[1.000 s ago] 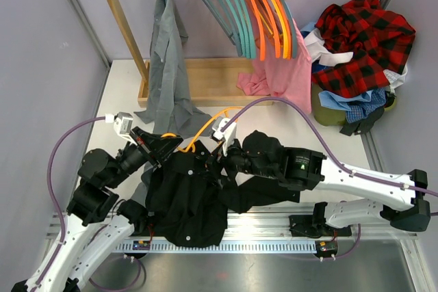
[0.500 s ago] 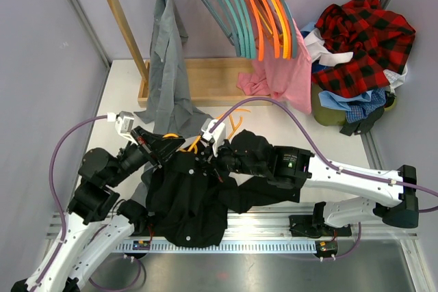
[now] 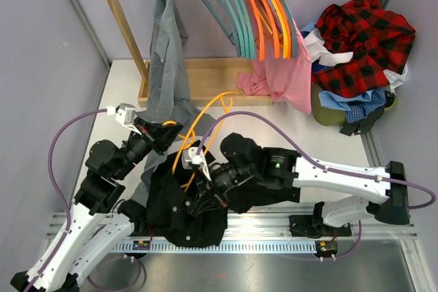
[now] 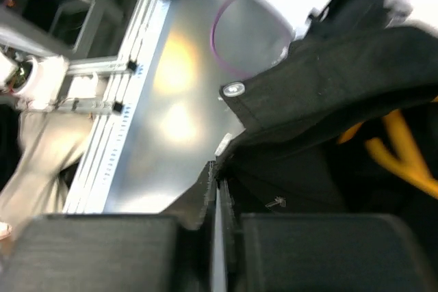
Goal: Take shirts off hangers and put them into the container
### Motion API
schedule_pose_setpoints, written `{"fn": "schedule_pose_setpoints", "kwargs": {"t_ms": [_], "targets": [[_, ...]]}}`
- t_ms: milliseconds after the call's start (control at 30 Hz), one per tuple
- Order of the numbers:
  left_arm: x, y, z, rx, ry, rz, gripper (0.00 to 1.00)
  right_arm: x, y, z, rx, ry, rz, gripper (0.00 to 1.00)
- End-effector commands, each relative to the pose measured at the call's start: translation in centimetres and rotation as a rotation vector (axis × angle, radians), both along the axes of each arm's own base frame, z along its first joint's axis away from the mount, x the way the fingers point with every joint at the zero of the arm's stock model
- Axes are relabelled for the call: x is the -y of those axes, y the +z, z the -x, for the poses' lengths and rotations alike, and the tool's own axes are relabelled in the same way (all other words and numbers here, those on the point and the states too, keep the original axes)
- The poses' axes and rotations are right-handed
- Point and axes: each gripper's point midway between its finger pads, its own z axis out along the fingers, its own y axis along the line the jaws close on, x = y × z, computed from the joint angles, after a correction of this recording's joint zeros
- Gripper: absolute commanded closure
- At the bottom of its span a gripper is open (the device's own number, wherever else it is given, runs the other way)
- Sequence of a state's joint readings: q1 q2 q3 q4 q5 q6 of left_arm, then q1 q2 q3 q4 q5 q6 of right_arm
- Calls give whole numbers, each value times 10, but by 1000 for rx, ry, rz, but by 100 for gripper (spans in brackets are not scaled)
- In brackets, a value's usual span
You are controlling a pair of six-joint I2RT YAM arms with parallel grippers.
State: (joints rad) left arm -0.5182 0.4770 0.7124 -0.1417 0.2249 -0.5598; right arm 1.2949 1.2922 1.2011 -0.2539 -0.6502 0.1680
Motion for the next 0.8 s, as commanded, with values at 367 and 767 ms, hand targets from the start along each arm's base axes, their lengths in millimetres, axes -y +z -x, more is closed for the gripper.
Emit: {"fn": "schedule_pose_setpoints", "kwargs": {"t_ms": [367,767], "targets": [[-47,132,46,437,115,51,100,77,33,-77,213,-577,-17,1],[-11,139,105,530,-252,4,100,194,85,-134,308,-1079,-131,1]]}}
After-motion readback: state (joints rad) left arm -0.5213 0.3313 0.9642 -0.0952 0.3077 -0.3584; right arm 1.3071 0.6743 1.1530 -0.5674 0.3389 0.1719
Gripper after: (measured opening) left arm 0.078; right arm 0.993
